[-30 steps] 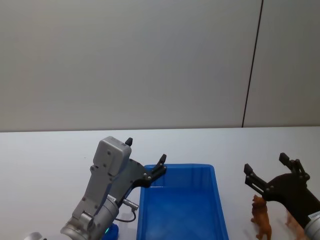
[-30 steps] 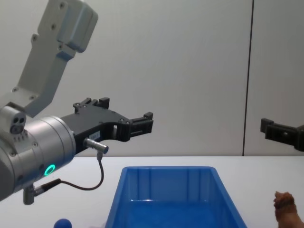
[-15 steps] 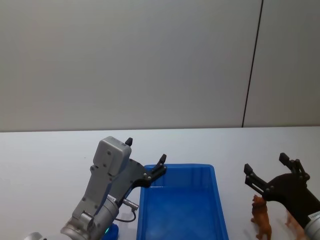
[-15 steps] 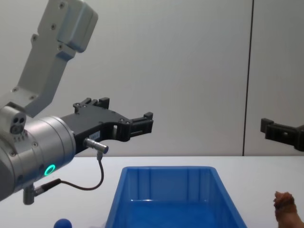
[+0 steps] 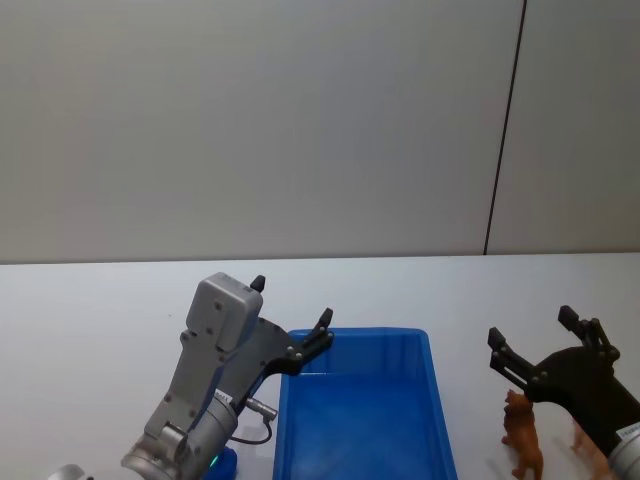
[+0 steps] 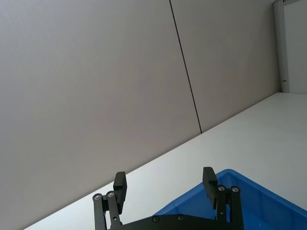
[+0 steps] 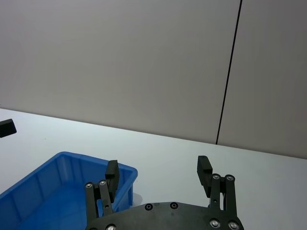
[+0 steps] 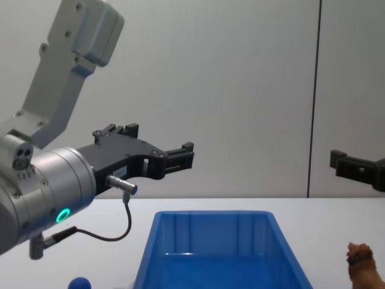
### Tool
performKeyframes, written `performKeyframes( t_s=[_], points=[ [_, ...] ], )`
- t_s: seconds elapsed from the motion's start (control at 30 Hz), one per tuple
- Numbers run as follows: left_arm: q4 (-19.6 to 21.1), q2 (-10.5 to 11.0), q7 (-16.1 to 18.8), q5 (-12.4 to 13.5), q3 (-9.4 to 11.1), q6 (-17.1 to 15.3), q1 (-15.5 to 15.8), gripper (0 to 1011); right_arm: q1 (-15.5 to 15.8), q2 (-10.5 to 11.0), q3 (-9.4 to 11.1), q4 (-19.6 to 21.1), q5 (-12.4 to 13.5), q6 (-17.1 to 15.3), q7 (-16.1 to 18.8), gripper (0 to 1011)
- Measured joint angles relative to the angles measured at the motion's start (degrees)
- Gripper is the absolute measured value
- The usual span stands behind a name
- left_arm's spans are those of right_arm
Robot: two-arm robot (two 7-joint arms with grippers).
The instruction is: Pick up the two dolls from the table and place them into the box.
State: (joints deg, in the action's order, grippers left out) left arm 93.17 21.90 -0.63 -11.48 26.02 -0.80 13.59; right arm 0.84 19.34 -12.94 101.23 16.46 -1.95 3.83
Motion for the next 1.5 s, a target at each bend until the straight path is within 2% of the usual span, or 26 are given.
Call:
performKeyframes(
  t_s=[0.87,1.2,1.5],
  points=[
    [0.0,0.0,0.0,0.0,0.0,0.0,0.0,1001,0.4,0.1,0.1,0.1,0.0,-0.3,-0.3,1001],
    [0.0,0.0,0.0,0.0,0.0,0.0,0.0,1001,2.1,0.5,0.4,1.0,0.1,-2.2,-2.8,1001],
    [0.0,0.0,0.0,0.0,0.0,0.0,0.0,1001,5.3,1.7,1.2,2.3,1.0,-3.5,-6.6,1001]
  ],
)
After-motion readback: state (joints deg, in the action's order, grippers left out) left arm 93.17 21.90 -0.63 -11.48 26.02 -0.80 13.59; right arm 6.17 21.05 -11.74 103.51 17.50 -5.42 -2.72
